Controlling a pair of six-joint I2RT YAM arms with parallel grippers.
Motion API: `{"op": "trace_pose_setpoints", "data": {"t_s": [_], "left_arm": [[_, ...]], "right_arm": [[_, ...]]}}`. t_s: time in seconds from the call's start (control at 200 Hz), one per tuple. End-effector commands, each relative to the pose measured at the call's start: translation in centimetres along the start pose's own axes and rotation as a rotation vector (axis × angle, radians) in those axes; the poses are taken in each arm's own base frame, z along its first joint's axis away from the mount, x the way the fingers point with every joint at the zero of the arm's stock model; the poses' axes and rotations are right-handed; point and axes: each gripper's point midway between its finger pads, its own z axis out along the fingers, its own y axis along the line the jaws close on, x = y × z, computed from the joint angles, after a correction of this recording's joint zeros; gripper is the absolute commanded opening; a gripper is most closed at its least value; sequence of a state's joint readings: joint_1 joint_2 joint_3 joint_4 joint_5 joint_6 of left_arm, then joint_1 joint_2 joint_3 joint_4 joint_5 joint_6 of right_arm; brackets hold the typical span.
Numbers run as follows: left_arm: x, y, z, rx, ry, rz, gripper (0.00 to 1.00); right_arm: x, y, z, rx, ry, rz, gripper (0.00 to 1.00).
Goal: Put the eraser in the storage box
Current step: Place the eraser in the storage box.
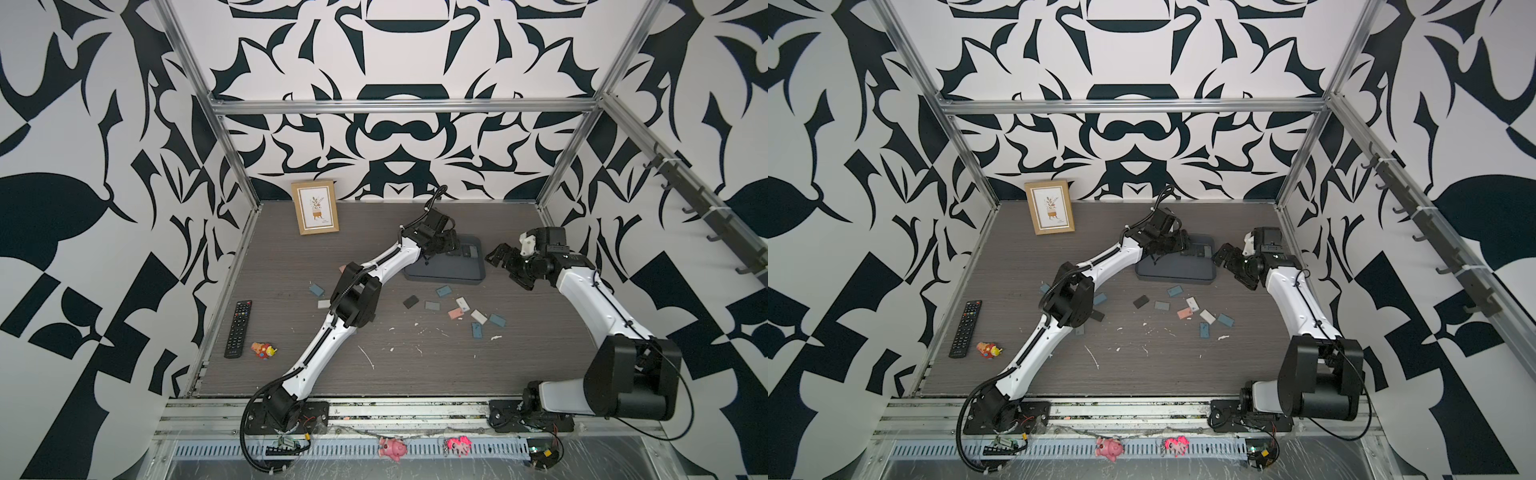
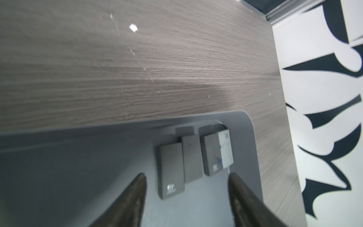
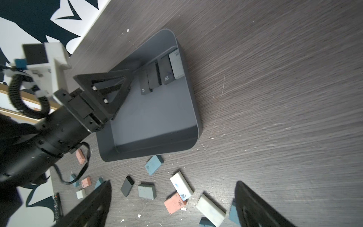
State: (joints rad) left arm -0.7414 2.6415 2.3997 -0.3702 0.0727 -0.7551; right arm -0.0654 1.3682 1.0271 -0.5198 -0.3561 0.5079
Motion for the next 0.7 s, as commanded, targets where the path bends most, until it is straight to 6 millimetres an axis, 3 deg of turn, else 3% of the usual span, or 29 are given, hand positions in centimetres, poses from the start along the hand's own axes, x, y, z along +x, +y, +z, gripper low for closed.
{"op": "trace_pose_setpoints", "data": {"t_s": [0.0, 0.045, 0.13, 0.335, 0.695], "left_arm": [[-2.7, -3.3, -4.7, 0.051, -0.049, 0.028, 0.81], [-2.8, -3.6, -5.7, 0.052, -0.050, 0.037, 0.84], [-3.1, -4.1, -7.7, 0.051, -0.059, 0.056, 1.00], [-2.9, -4.3, -13.1, 0.051, -0.048, 0.094, 0.99], [-0.3, 1.7, -22.6, -0.008, 0.009, 0.059, 0.99]], "right_arm": [[0.0, 0.9, -1.3, 0.028, -0.033, -0.072, 0.99], [0.4, 0.9, -1.3, 0.038, -0.026, -0.085, 0.99], [1.2, 1.1, -1.1, 0.066, -0.015, -0.118, 0.99], [3.5, 1.6, -0.3, 0.142, 0.015, -0.212, 0.99], [7.1, 1.4, 1.4, 0.230, 0.069, -0.329, 0.99]]}}
